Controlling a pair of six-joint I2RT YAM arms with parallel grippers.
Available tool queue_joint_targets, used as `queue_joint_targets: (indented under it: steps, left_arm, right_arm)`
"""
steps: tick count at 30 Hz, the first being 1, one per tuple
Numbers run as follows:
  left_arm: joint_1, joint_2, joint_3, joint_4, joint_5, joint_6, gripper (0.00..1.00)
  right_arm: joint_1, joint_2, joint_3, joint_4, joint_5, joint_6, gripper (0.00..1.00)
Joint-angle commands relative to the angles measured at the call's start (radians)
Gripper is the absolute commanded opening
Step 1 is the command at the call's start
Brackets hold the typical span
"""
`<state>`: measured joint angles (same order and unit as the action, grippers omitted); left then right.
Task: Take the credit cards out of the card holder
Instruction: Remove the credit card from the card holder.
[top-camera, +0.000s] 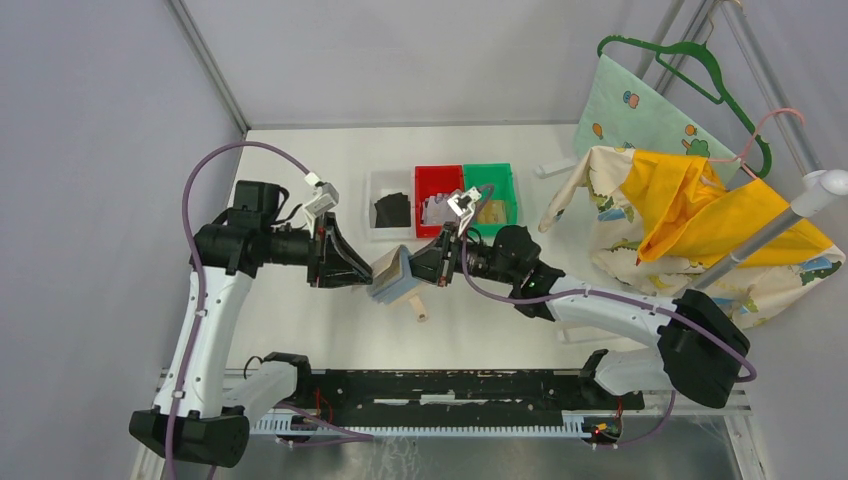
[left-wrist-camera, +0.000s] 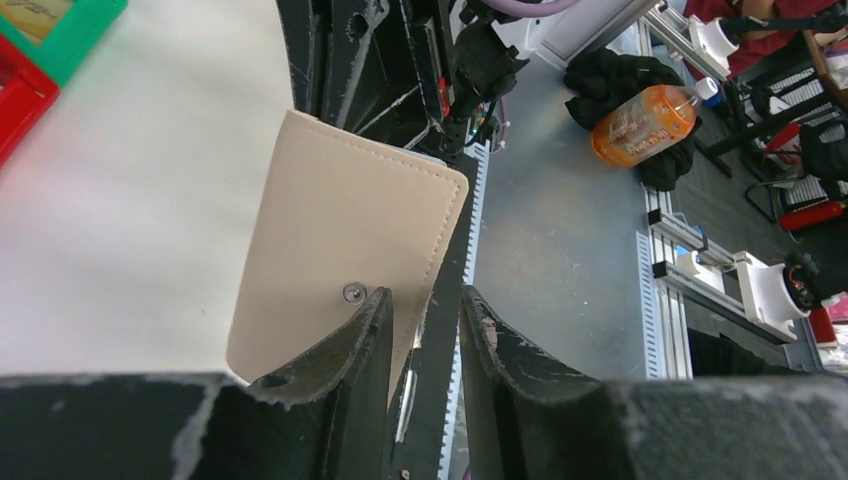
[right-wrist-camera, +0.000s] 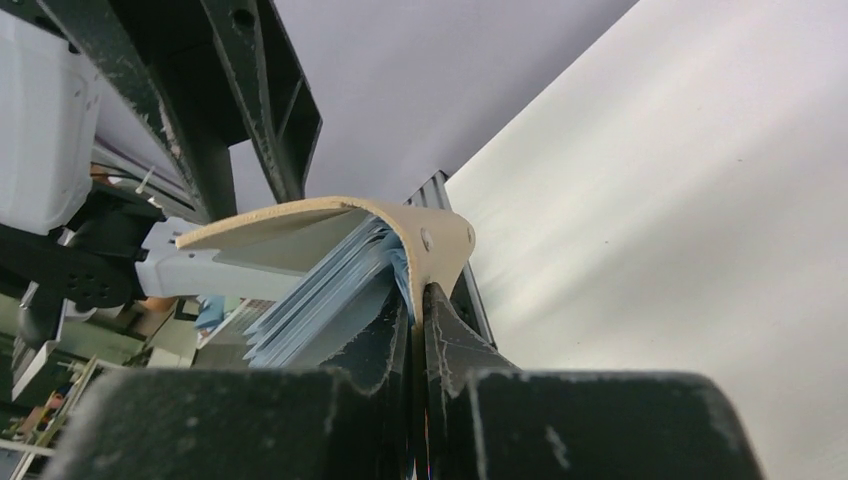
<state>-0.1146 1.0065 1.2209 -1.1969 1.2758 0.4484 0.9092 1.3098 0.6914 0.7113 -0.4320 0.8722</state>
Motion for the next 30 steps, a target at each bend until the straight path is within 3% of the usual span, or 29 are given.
queue_joint_targets:
  steps: [1,6,9,12,18,25,30]
  left_arm:
    - [-0.003,-0.005,0.027,-0.069,0.018,0.143,0.39]
    - [-0.003,-0.112,-0.055,0.165,-0.081,-0.037,0.53]
    - [-0.004,-0.158,-0.087,0.244,-0.133,-0.073,0.74]
    - [-0.003,-0.179,-0.110,0.270,-0.219,-0.048,0.87]
    - [-0.004,-0.234,-0.166,0.418,-0.375,-0.101,0.85]
    - [-0.003,-0.235,-0.148,0.419,-0.352,-0.091,0.73]
    - [-0.004,-0.240,-0.150,0.388,-0.272,-0.087,0.78]
  right_arm:
    - [0.020,-0.043,0.096,-0.075,0.078,-0.047,0.00]
    - [0.051,-0.044,0.180,-0.219,0.157,-0.091,0.00]
    - [0.072,-0.040,0.221,-0.273,0.206,-0.101,0.00]
    - [0.094,-0.031,0.245,-0.287,0.240,-0.088,0.00]
    - [0.114,-0.014,0.266,-0.280,0.244,-0.079,0.00]
    - [0.114,-0.036,0.230,-0.235,0.233,-0.080,0.00]
    - [0.115,-0.040,0.227,-0.236,0.239,-0.075,0.00]
